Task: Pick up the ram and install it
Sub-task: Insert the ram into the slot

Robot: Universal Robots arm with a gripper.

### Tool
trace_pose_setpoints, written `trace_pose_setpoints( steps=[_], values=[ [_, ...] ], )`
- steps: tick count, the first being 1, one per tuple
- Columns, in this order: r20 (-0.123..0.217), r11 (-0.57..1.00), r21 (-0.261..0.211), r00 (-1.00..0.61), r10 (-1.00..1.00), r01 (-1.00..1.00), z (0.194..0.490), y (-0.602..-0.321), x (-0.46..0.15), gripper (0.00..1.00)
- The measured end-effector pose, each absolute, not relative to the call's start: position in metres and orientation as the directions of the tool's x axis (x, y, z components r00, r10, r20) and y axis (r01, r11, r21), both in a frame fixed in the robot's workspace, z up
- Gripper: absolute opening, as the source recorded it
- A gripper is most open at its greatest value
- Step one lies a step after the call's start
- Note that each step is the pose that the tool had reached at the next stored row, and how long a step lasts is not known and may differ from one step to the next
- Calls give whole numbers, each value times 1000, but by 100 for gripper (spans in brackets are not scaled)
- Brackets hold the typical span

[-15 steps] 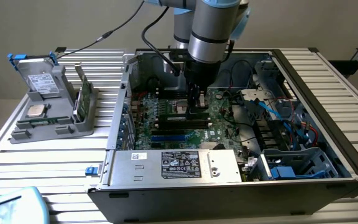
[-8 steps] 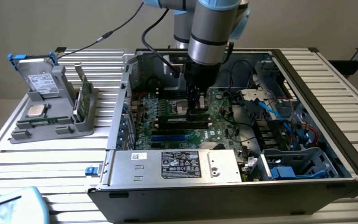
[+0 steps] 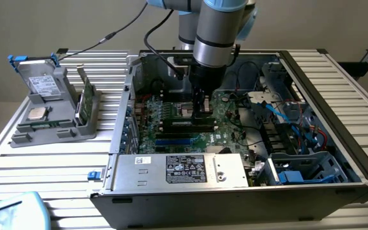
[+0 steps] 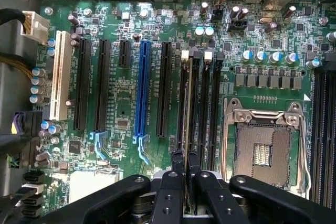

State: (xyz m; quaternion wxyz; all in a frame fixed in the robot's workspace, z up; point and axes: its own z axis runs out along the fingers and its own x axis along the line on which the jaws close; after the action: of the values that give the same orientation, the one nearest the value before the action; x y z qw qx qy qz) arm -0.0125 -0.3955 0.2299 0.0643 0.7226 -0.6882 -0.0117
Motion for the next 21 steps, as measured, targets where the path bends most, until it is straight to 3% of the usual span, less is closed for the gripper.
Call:
trace_pose_setpoints(
  steps=[21],
  values=[
    [100,-40,110,51,-994,-993,225,-395,-14,14]
  ],
)
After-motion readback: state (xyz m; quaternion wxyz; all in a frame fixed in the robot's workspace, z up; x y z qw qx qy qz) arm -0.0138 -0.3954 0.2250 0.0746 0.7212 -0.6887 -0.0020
